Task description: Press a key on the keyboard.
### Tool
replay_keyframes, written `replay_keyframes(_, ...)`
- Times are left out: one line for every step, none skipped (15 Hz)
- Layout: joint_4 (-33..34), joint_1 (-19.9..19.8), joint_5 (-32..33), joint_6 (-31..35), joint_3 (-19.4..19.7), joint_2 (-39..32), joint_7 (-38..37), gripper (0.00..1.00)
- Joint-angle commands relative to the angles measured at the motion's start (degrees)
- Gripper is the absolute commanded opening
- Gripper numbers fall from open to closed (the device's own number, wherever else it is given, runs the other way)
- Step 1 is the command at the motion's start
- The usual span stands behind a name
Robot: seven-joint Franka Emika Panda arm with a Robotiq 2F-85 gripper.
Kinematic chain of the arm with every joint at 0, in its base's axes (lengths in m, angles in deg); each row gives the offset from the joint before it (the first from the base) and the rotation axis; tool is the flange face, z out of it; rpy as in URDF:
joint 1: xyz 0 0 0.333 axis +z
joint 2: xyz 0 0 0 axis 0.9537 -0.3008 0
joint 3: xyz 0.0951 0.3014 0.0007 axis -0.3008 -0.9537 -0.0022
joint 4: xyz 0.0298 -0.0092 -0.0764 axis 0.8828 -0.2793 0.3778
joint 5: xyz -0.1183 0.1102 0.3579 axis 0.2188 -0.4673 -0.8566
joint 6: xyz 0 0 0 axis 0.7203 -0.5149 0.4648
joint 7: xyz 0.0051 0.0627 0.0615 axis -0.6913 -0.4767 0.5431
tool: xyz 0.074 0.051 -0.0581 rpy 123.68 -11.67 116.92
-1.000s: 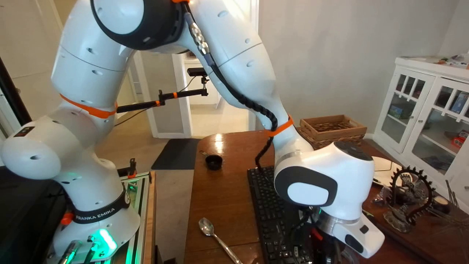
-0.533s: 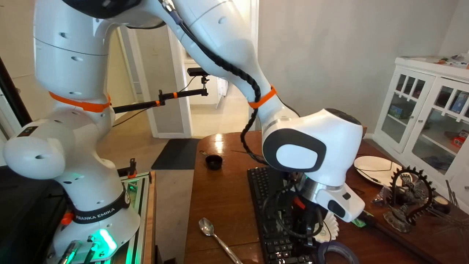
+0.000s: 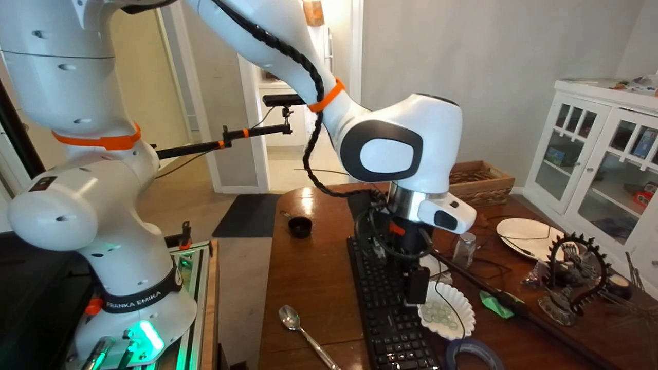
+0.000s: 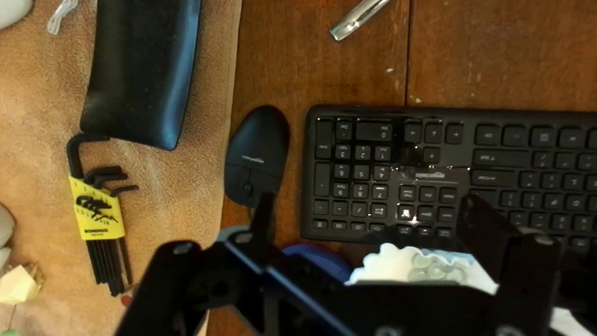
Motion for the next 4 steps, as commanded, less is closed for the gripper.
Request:
replay_keyframes(-1.0,-0.4,0.1,-0.3,-1.3,1.6,1.1,1.00)
replay_keyframes(-1.9,-0.2,0.1,-0.5,-1.8,3.1,2.0,1.00)
replay_keyframes(-2.6,-0.1,0.1,-0.6,-2.1,4.2,2.5,1.00)
replay_keyframes(-3.1,-0.1,0.1,-0.6,-2.2,4.8,2.9,1.00)
